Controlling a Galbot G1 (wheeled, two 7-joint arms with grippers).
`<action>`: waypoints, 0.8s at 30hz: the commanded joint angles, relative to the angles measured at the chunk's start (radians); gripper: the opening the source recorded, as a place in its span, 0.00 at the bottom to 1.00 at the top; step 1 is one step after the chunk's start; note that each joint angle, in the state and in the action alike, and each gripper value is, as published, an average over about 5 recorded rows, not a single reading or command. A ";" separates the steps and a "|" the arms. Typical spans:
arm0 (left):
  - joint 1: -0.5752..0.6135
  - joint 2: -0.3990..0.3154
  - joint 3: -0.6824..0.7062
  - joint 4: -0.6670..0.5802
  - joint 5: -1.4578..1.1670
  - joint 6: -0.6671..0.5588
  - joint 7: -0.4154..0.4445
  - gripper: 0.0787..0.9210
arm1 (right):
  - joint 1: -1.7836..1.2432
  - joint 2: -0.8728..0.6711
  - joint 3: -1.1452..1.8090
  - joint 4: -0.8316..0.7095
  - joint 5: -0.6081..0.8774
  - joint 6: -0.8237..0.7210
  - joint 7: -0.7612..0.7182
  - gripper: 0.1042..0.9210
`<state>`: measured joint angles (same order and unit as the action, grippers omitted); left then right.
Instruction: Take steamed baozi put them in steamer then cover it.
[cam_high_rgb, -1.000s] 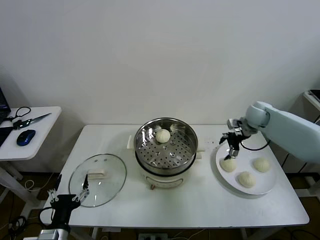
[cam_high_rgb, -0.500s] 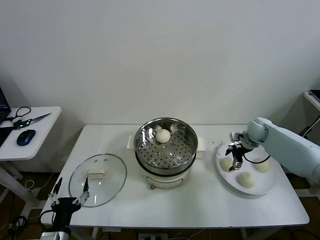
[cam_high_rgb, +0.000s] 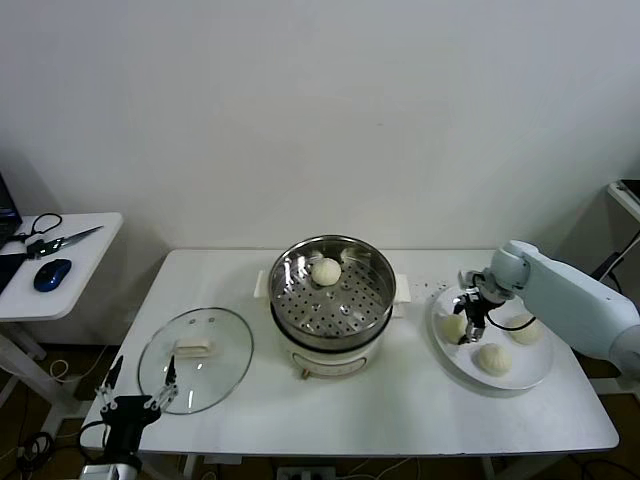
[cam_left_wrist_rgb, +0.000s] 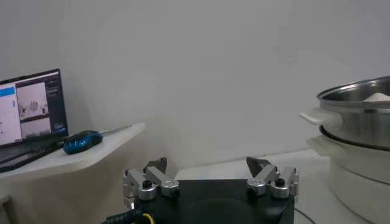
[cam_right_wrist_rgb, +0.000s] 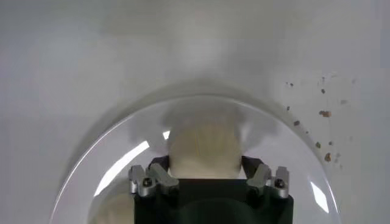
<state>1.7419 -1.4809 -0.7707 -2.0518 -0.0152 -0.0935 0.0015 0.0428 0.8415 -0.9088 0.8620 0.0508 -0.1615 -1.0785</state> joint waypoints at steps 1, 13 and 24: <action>0.004 -0.003 0.002 -0.004 0.001 0.000 -0.002 0.88 | 0.009 -0.001 -0.008 0.007 0.026 -0.006 -0.002 0.72; 0.023 -0.001 0.000 -0.018 -0.010 0.003 -0.004 0.88 | 0.456 -0.068 -0.311 0.160 0.346 -0.041 -0.001 0.71; 0.041 -0.001 0.006 -0.054 -0.019 0.004 -0.006 0.88 | 0.893 0.113 -0.625 0.266 0.773 -0.125 0.029 0.71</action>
<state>1.7772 -1.4827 -0.7708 -2.0874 -0.0292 -0.0917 -0.0039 0.6004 0.8517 -1.3002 1.0399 0.4913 -0.2302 -1.0723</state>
